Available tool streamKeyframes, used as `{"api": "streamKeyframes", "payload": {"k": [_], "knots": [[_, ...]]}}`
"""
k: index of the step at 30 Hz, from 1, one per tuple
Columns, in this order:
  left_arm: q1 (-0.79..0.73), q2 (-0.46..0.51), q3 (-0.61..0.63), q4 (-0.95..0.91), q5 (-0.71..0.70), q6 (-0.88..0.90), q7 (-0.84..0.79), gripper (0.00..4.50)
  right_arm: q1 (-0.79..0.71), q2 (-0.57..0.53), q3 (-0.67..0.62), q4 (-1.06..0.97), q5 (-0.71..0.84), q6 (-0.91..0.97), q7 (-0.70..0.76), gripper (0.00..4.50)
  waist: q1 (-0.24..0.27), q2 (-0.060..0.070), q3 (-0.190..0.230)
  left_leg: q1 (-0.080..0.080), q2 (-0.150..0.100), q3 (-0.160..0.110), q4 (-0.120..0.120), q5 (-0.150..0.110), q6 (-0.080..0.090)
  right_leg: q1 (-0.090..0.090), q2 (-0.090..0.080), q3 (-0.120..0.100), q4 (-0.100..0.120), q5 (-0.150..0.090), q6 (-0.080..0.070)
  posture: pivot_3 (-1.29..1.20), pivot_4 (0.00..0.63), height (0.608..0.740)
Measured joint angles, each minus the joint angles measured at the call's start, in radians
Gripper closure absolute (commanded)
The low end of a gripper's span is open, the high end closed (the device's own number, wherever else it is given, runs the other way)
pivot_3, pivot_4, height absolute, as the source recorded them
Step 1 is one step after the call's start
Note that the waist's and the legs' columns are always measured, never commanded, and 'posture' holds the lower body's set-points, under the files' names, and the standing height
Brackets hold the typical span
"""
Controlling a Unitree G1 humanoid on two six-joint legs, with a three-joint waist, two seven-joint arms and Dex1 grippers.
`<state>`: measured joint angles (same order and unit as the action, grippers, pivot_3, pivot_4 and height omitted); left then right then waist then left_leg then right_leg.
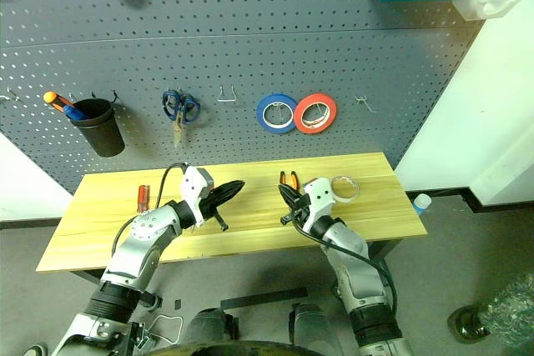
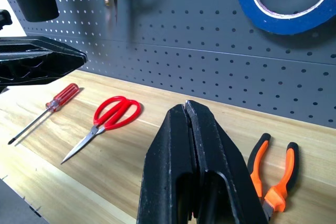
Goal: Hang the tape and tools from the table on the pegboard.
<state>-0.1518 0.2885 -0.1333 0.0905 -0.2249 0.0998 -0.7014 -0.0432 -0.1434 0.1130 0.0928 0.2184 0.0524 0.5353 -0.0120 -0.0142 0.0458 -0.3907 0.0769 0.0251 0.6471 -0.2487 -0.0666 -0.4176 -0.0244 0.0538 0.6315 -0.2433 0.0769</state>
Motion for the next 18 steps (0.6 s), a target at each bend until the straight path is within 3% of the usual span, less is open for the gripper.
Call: {"api": "streamKeyframes", "payload": {"k": [2, 5, 16, 18], "knots": [[0.002, 0.0, 0.001, -0.006, -0.015, 0.034, -0.008, 4.5, 0.0, -0.001, 0.0, 0.0, 0.0, 0.004, 0.002, 4.48, 0.0, 0.0, 0.0, 0.0, 0.0, 0.0, 0.0, 0.0, 0.0, 0.0, 0.0, 0.0, 0.0, 0.0, 0.0, 0.09, 0.0, 0.721], [0.004, 0.003, 0.001, -0.027, -0.041, 0.066, -0.032, 3.93, 0.001, -0.001, 0.0, 0.0, 0.001, 0.009, 0.007, 3.91, 0.0, 0.0, 0.0, 0.0, 0.0, 0.0, 0.0, 0.0, 0.0, 0.0, 0.0, 0.0, 0.0, 0.0, 0.0, 0.09, 0.0, 0.721], [0.009, 0.035, 0.017, -0.031, -0.069, 0.108, -0.049, 0.03, 0.056, -0.008, 0.0, -0.037, 0.006, 0.042, 0.026, 0.03, -0.001, 0.0, 0.0, 0.0, 0.0, 0.0, 0.0, 0.0, 0.0, 0.0, 0.0, 0.0, 0.0, 0.0, 0.0, 0.08, 0.022, 0.721], [0.016, 0.057, 0.035, -0.034, -0.07, 0.124, -0.051, 0.03, 0.077, -0.02, -0.001, -0.068, 0.009, 0.054, 0.028, 0.03, -0.003, 0.0, 0.001, 0.0, 0.0, 0.0, 0.0, 0.0, 0.0, -0.001, 0.0, 0.0, 0.0, 0.0, 0.0, 0.07, 0.053, 0.721]]}}
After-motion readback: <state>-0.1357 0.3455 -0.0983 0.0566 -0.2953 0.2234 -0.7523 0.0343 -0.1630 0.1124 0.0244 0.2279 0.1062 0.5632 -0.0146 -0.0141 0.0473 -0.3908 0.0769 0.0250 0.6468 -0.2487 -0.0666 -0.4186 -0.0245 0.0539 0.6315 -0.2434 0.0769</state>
